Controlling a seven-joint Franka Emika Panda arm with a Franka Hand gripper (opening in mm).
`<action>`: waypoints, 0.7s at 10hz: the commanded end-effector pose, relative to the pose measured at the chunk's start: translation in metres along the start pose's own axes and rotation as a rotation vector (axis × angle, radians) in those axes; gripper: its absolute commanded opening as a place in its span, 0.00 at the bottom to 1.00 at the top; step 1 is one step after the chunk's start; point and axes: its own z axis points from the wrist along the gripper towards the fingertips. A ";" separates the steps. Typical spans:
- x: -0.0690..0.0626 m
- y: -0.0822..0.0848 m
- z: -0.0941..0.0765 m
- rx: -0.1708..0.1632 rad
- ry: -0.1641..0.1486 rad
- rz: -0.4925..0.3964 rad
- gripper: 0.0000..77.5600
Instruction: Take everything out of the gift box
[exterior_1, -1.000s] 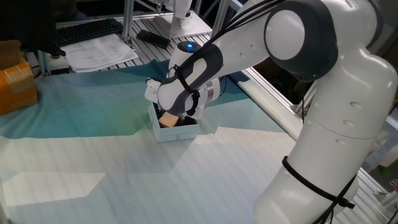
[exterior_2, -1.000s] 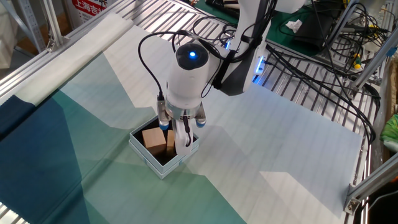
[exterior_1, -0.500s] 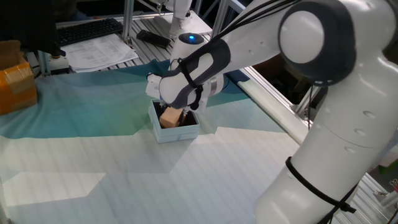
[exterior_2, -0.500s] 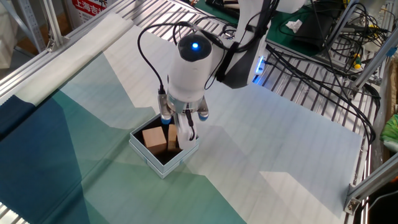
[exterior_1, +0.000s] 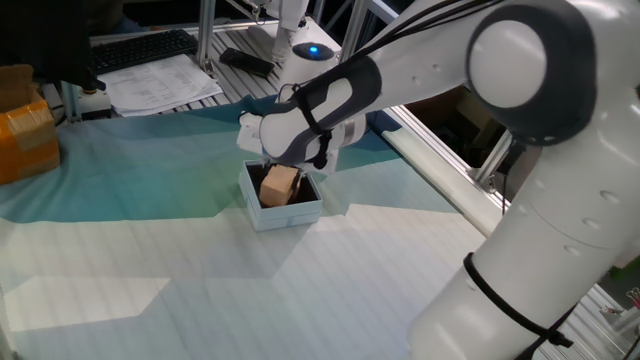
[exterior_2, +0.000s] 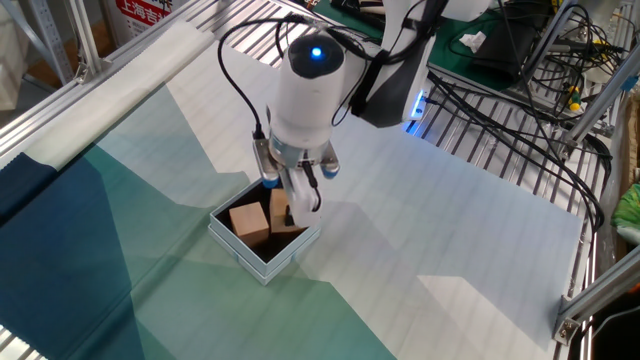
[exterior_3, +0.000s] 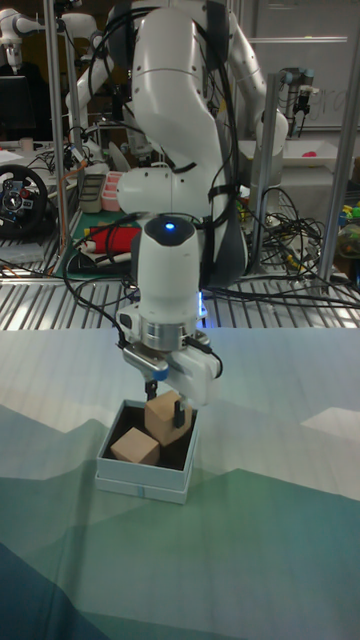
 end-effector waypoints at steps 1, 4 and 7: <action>0.000 -0.004 -0.014 -0.003 -0.002 -0.111 0.02; 0.000 -0.004 -0.024 -0.009 0.004 -0.149 0.02; -0.002 -0.002 -0.032 -0.008 0.004 -0.213 0.02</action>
